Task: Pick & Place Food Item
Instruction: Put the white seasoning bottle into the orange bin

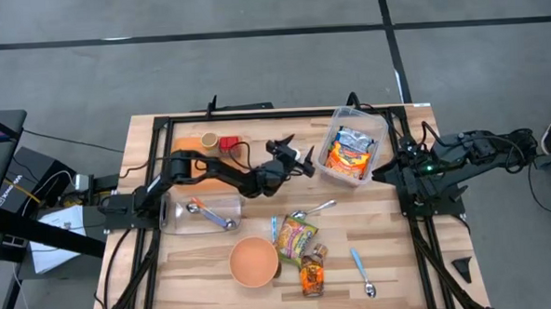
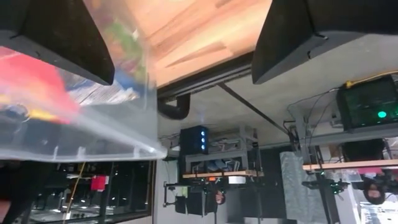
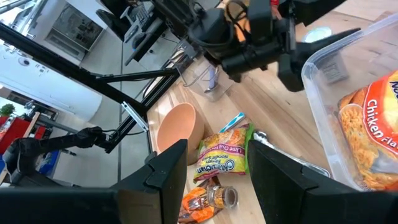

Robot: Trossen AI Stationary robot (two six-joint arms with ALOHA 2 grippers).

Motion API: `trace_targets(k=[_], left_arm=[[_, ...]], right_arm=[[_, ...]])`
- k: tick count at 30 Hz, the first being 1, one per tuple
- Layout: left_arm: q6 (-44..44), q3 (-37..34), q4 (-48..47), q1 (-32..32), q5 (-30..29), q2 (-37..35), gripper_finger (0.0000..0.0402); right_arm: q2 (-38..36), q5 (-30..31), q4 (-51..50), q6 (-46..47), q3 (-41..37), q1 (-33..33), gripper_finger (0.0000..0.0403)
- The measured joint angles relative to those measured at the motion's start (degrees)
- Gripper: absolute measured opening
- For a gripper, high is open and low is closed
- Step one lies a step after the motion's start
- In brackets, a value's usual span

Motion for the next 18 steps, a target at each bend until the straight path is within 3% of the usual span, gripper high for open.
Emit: trace_targets(k=[10,14,18], left_arm=[[0.2,0.0,-18.6,-0.2,2.0,-14.2,0.0334],[-0.3,0.0,-35.1,0.1,12.3,-24.9,0.0328],[-2.7,0.0,-44.9,0.9,23.3,-33.5,0.0324]], right_arm=[[0.0,0.0,0.4,-1.3,0.0,0.0,0.0163],[0.0,0.0,0.8,-1.7,0.0,0.0,0.0163],[0.0,0.0,1.2,-3.3,0.0,0.0,0.0163]])
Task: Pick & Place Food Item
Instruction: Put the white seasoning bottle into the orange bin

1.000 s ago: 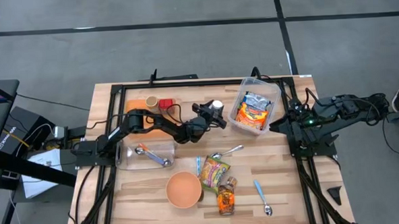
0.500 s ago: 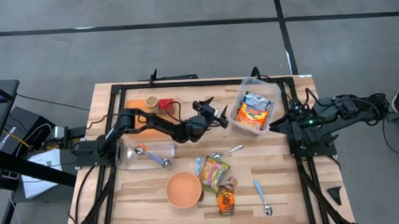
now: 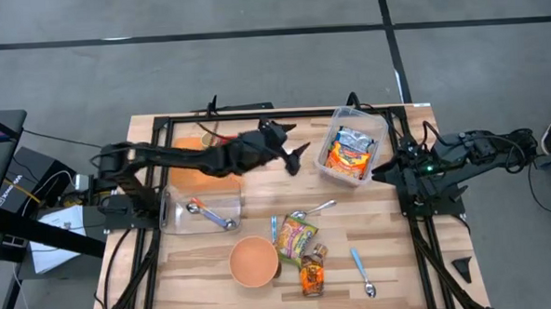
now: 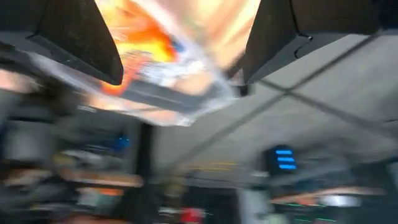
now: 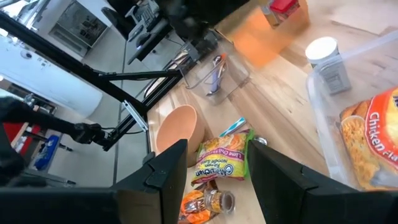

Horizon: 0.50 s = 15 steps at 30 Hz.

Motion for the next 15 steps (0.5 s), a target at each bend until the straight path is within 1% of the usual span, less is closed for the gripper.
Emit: trace_targets(k=[3,6,10,15], left_arm=[[1.3,0.0,-6.6,1.6,11.2,-4.0,0.0326],[1.3,1.0,-15.1,4.1,19.0,-6.4,0.0332],[1.1,5.7,-27.8,6.6,22.4,-6.4,0.0341],[1.1,11.8,-35.2,8.9,27.3,-3.1,0.0349]], right_arm=[[0.0,0.0,0.4,-1.6,0.0,0.0,0.0163],[0.0,0.0,0.7,-3.3,0.0,0.0,0.0163],[0.0,0.0,2.3,-5.5,0.0,0.0,0.0163],[0.0,0.2,3.2,-6.7,0.0,0.0,0.0163]])
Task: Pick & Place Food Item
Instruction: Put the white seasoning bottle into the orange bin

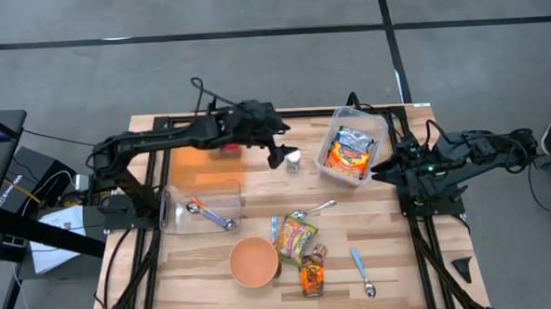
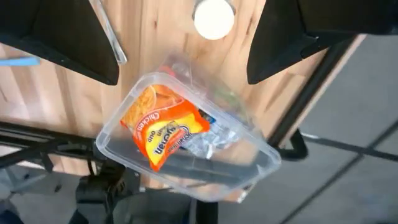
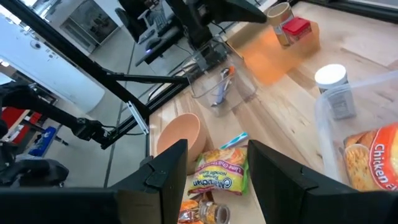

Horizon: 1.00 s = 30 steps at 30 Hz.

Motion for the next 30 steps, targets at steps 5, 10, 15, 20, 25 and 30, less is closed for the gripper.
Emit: trace_targets(k=[5,10,15,20,25,30], left_arm=[[5.4,9.5,-9.4,-0.7,2.5,8.2,0.0352],[11.6,16.4,-16.8,-1.4,2.6,17.4,0.0352],[13.5,17.2,-15.6,-0.9,-1.2,21.0,0.0352],[14.0,17.2,-16.5,-0.5,-2.2,24.1,0.0352],[14.3,17.1,-17.5,-0.5,-4.2,26.0,0.0352],[13.4,17.1,-19.3,0.0,-4.3,26.0,0.0342]], right_arm=[[0.0,0.0,0.0,-0.6,0.0,0.0,0.0163],[0.0,0.0,-0.1,-0.6,0.0,0.0,0.0163],[0.0,0.5,-2.3,-0.6,0.0,0.0,0.0163],[0.0,1.3,-3.3,-0.5,0.0,0.0,0.0163],[0.0,1.3,-3.3,-0.5,0.0,0.0,0.0163],[0.0,1.3,-3.7,-0.5,0.0,0.0,0.0163]])
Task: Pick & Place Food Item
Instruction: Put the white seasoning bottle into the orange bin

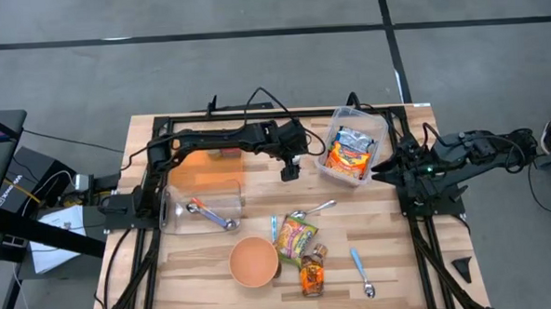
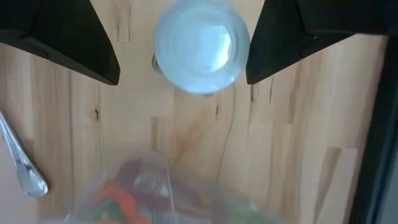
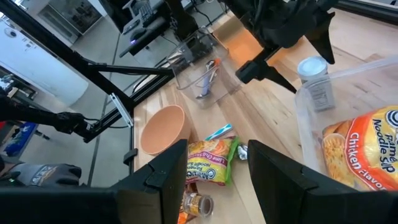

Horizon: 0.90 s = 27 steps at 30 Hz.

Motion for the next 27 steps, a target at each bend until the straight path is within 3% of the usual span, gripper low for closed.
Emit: trace_targets(k=[13,27], left_arm=[[-2.9,0.1,0.3,0.7,0.8,-0.7,0.022],[-3.1,-0.1,-2.0,0.6,2.3,-1.3,0.002]], right_arm=[[0.0,0.0,0.1,-0.1,0.0,0.0,0.0163],[0.0,0.0,0.1,-0.1,0.0,0.0,0.0163]])
